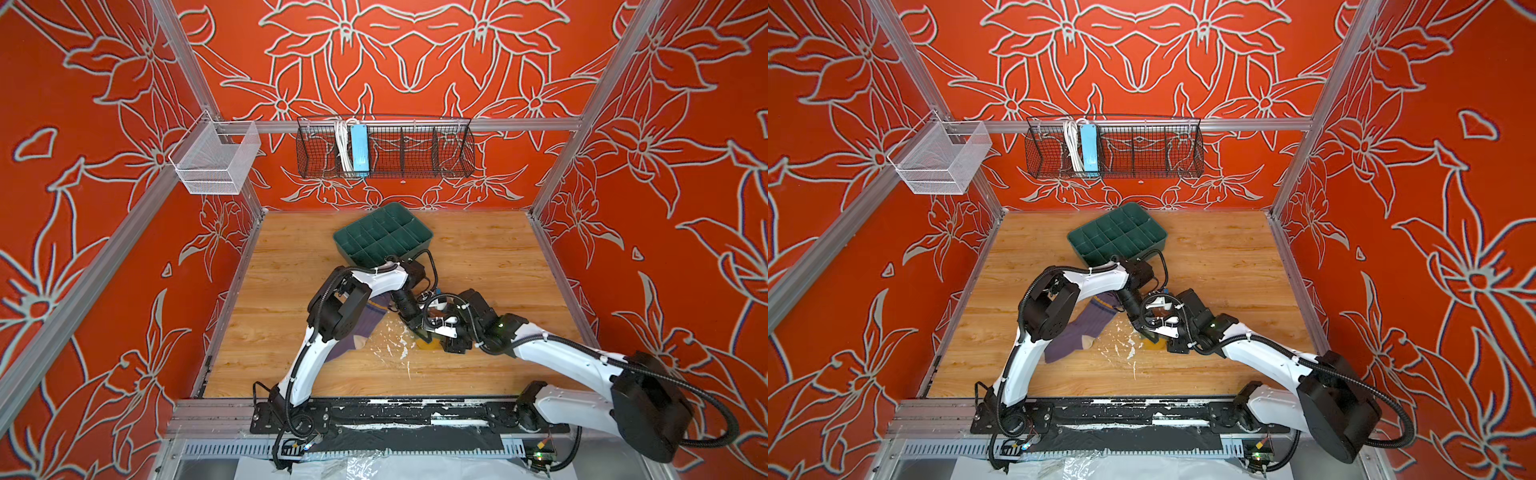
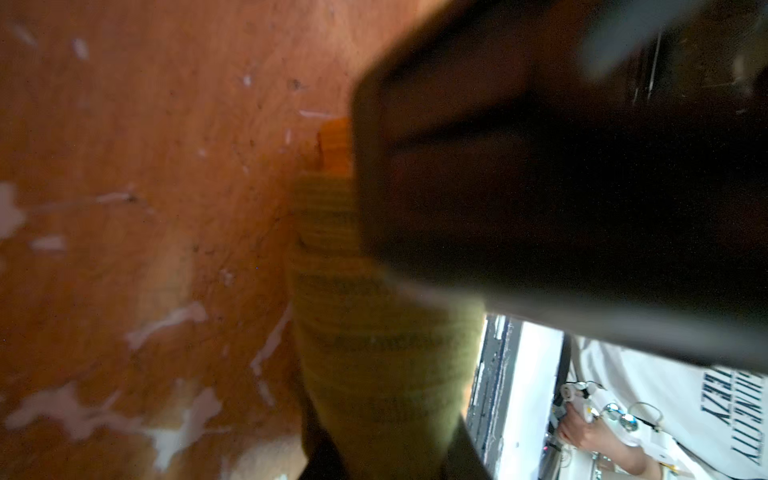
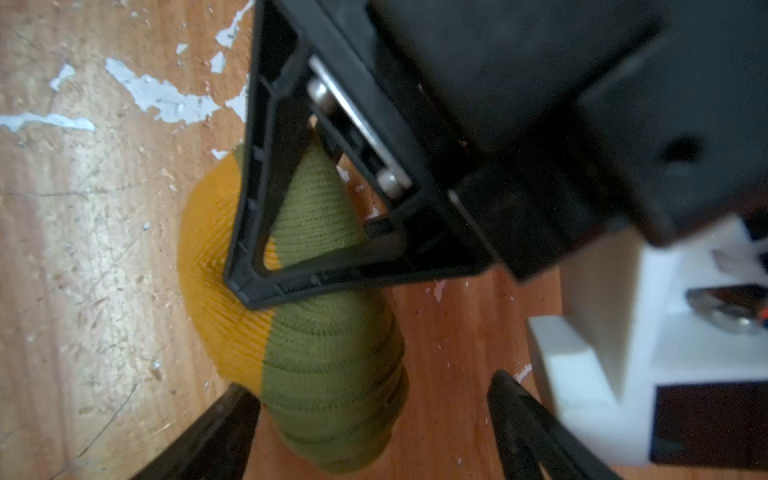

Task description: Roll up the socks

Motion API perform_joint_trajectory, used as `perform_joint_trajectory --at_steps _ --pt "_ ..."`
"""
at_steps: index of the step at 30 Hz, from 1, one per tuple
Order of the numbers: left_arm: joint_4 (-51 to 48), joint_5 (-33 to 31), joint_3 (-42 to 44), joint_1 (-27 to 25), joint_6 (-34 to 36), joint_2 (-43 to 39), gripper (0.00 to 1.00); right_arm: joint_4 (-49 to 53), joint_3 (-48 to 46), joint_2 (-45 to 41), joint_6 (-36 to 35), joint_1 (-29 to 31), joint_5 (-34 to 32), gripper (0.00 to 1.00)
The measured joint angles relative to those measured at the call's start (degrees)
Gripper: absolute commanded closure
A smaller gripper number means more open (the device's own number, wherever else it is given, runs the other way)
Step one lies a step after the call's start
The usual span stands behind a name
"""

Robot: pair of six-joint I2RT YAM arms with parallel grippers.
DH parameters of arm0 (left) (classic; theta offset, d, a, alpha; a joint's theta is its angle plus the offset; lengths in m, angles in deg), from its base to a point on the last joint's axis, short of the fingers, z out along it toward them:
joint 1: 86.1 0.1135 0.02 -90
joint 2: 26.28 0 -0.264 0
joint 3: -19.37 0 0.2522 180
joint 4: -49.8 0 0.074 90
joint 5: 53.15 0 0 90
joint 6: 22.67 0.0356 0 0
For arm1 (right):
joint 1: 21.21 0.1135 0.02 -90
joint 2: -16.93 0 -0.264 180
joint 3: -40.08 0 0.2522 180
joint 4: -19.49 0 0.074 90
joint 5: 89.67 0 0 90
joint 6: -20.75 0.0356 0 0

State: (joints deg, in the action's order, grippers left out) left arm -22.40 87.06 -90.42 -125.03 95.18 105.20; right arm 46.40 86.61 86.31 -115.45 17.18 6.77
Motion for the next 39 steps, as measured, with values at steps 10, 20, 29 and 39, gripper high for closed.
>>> perform_joint_trajectory --at_steps 10,20,29,39 --pt "-0.9 0.3 -0.3 0.3 -0.7 0.4 1.0 6.6 6.9 8.3 -0.6 1.5 4.0 0.29" --pt "-0.2 -1.4 -0.2 0.2 -1.0 -0.3 1.0 20.7 17.1 13.8 -0.8 1.5 10.7 0.18" --pt "0.5 -3.1 0.5 0.1 -1.1 -1.2 1.0 21.9 18.7 16.7 -1.0 1.5 12.3 0.21" --pt "1.4 -2.9 2.3 0.6 -1.0 -2.2 1.0 16.1 17.2 17.4 0.1 1.5 11.8 0.34"
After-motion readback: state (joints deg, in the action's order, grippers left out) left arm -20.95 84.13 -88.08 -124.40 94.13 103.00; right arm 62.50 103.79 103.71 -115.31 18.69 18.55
